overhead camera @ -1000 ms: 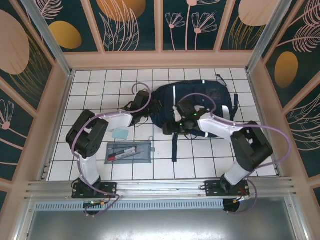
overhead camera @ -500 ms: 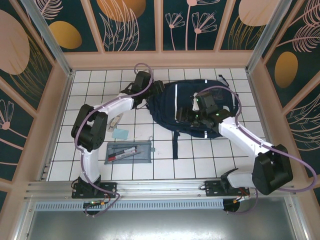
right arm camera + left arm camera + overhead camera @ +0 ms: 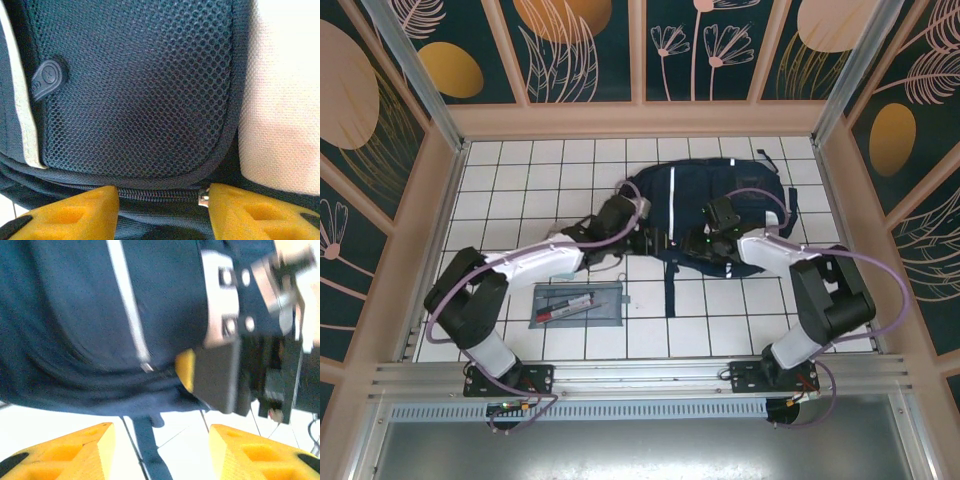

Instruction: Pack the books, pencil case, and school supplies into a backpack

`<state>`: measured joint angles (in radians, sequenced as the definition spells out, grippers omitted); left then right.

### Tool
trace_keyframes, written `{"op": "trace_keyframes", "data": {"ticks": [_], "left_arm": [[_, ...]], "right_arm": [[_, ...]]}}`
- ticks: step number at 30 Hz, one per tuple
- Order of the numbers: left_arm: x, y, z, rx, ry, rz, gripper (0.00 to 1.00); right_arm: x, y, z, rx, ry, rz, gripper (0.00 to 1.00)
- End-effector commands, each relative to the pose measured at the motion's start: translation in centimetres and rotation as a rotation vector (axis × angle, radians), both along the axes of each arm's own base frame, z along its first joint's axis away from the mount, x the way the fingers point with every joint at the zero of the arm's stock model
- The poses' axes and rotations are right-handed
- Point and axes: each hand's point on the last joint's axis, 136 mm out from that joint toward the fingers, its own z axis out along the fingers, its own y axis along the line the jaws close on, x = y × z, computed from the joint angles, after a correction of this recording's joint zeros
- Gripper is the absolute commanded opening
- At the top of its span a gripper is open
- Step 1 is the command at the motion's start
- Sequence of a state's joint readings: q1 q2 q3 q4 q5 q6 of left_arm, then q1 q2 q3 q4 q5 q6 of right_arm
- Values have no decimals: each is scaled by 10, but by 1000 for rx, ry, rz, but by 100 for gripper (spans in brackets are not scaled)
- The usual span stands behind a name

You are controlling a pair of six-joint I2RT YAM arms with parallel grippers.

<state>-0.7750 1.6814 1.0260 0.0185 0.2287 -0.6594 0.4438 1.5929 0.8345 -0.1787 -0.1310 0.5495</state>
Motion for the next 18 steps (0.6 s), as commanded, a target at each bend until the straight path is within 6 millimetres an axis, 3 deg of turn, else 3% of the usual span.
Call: {"op": "trace_keyframes", "data": {"ticks": [1,7,12,18], "left_arm": [[-9,-12,-34,49,33,-21,50],[-4,0,-72,187,46,33,49],[20,2,-70,280,-24,73,62],[55,7,-68,435,-105,125,58]], "right_arm": [[29,15,-12,78,-30,-49,46],[55,29,-11,148,-25,-56,34],[54,29,-10,150,-23,-53,33],[52,32,-4,174,-25,-39,33]]}}
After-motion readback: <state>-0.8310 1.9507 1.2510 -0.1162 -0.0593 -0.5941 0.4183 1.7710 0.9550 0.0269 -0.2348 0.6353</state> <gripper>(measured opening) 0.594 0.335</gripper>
